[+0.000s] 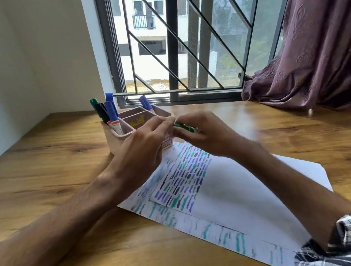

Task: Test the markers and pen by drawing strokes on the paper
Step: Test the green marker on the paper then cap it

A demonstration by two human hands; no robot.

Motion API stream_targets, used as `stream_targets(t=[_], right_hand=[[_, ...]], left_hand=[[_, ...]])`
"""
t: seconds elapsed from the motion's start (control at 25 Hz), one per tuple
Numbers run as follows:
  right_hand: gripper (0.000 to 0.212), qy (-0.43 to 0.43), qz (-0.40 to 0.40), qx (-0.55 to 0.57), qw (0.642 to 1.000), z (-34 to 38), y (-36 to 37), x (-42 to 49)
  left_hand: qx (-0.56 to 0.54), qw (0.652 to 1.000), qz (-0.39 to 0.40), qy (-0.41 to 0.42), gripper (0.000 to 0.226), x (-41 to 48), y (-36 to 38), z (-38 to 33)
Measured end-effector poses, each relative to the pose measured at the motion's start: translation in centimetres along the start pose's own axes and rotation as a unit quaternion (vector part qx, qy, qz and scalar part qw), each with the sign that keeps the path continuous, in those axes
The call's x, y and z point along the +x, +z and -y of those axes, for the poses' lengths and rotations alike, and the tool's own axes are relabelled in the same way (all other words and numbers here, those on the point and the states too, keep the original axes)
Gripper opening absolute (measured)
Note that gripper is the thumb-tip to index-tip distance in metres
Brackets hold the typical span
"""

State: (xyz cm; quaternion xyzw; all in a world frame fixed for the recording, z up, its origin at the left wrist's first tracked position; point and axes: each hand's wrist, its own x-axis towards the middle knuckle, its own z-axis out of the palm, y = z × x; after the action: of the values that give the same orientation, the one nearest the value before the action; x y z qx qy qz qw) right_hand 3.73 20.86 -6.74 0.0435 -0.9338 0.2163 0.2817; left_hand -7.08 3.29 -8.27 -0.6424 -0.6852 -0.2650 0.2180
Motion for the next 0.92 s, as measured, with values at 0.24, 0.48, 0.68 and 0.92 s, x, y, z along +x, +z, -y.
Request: stream_targets(t=[0.24, 0.48, 0.68, 0.92], right_hand=[[0.02, -0.022, 0.015, -0.018, 0.999, 0.2, 0.1, 0.3], [0.028, -0.036, 0.023, -0.03, 0.999, 0.6, -0.2, 0.0], [0.031, -0.027, 0.029, -0.047, 0.998, 0.0, 0.0, 0.0], [0.038, 0.09, 0.091, -0.015, 0.992, -0.4, -2.1, -0.3]], left_hand=[[0.02, 1.0, 0.016, -0.016, 0.056, 0.1, 0.1, 0.2], [0.061, 0.997, 0.037, -0.01, 0.063, -0.2, 0.1, -0.1], [0.053, 0.998, 0.023, -0.007, 0.055, -0.2, 0.0, 0.0], [0.005, 0.999, 0.013, -0.053, 0.022, -0.3, 0.6, -0.8]])
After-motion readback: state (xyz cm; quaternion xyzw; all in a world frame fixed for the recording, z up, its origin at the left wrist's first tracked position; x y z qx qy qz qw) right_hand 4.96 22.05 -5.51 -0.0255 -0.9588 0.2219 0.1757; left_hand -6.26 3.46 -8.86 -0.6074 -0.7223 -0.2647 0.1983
